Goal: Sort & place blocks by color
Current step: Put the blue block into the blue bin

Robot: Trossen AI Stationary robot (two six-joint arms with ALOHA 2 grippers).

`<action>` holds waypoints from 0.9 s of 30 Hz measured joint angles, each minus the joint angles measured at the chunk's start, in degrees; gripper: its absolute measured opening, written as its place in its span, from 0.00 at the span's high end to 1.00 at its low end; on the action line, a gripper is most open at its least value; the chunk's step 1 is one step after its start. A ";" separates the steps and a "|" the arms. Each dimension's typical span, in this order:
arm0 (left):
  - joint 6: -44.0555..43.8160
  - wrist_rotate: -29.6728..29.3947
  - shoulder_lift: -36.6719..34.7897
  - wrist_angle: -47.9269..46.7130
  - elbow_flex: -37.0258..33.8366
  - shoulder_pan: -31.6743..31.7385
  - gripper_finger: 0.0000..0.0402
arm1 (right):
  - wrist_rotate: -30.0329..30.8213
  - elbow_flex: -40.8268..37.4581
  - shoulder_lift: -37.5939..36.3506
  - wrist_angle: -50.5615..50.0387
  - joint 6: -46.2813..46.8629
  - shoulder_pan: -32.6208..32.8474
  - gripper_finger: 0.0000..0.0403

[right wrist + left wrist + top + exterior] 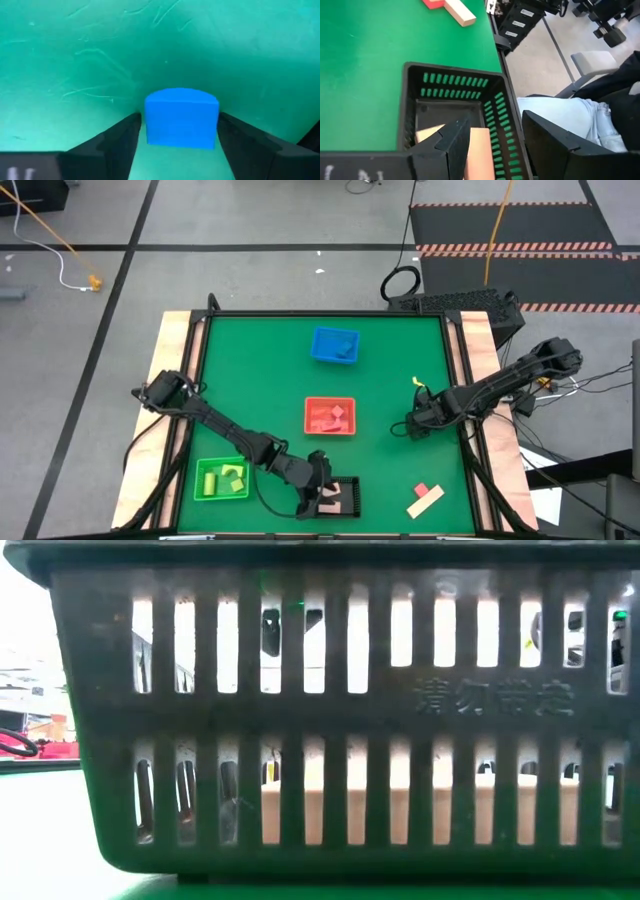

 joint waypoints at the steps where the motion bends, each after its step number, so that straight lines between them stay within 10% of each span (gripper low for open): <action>1: 0.00 -0.01 0.00 0.05 0.00 0.23 0.55 | -0.02 0.00 0.00 0.10 -0.07 0.00 0.40; 7: -0.02 -0.04 0.00 0.31 0.00 1.55 0.55 | -0.53 -0.04 0.04 0.53 -2.64 -0.04 0.62; 16: 3.11 -0.06 -1.68 -2.27 -0.02 3.42 0.55 | -1.14 1.12 -3.46 0.72 -5.17 -0.07 0.62; 27: 11.47 -7.16 -15.45 -15.94 -0.04 6.96 0.55 | 16.96 4.09 -11.96 25.83 -23.63 -5.03 0.62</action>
